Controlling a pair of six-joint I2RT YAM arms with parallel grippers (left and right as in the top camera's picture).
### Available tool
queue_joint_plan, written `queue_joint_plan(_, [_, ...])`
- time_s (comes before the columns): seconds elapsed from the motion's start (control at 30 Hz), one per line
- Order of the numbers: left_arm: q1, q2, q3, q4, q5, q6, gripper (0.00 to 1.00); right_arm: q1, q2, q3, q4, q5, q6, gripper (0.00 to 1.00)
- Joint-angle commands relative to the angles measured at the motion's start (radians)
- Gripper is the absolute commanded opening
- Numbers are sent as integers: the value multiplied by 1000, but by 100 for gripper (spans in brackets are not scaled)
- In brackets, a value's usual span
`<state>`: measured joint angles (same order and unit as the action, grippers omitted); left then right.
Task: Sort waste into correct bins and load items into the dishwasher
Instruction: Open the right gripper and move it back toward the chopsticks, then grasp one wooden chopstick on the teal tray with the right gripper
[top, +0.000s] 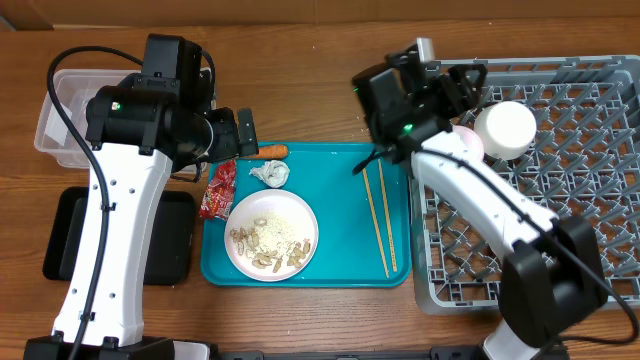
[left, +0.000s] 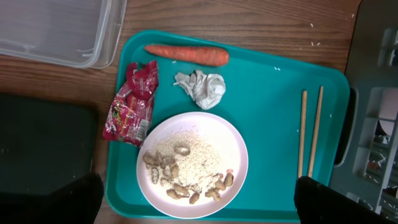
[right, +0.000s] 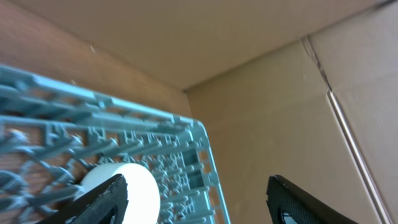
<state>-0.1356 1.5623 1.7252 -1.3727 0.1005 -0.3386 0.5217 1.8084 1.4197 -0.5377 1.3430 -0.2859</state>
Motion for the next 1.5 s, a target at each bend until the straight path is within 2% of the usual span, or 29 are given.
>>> queue_joint_plan(0.0, [4, -5, 17, 0, -4, -10, 100, 74, -129, 28, -7, -24, 79, 82])
queue_joint_plan(0.13, [4, -5, 17, 0, -4, -10, 100, 134, -211, 28, -139, -255, 237, 84])
queue_joint_plan(0.23, [4, -5, 17, 0, -4, -10, 100, 147, -270, 28, -281, -591, 408, 83])
queue_joint_plan(0.3, [4, -5, 17, 0, -4, -9, 100, 145, -300, 28, -346, -826, 460, 76])
queue_joint_plan(0.53, [4, -5, 17, 0, -4, -10, 100, 137, -322, 25, -438, -1406, 500, 73])
queue_joint_plan(0.63, [4, -5, 17, 0, -4, -10, 100, 138, -321, 19, -442, -1557, 501, 73])
queue_joint_plan(0.77, [4, -5, 17, 0, -4, -9, 100, 137, -319, -4, -469, -1547, 583, 63])
queue_joint_plan(0.87, [4, -5, 17, 0, -4, -9, 100, 137, -306, -49, -472, -1517, 622, 62])
queue_joint_plan(0.93, [4, -5, 17, 0, -4, -9, 100, 137, -272, -116, -467, -1424, 638, 53])
queue_joint_plan(1.1, [4, -5, 17, 0, -4, -10, 100, 135, -181, -242, -415, -1266, 682, 51])
queue_joint_plan(1.47, [4, -5, 17, 0, -4, -10, 100, 115, 18, -274, -273, -1265, 626, 44])
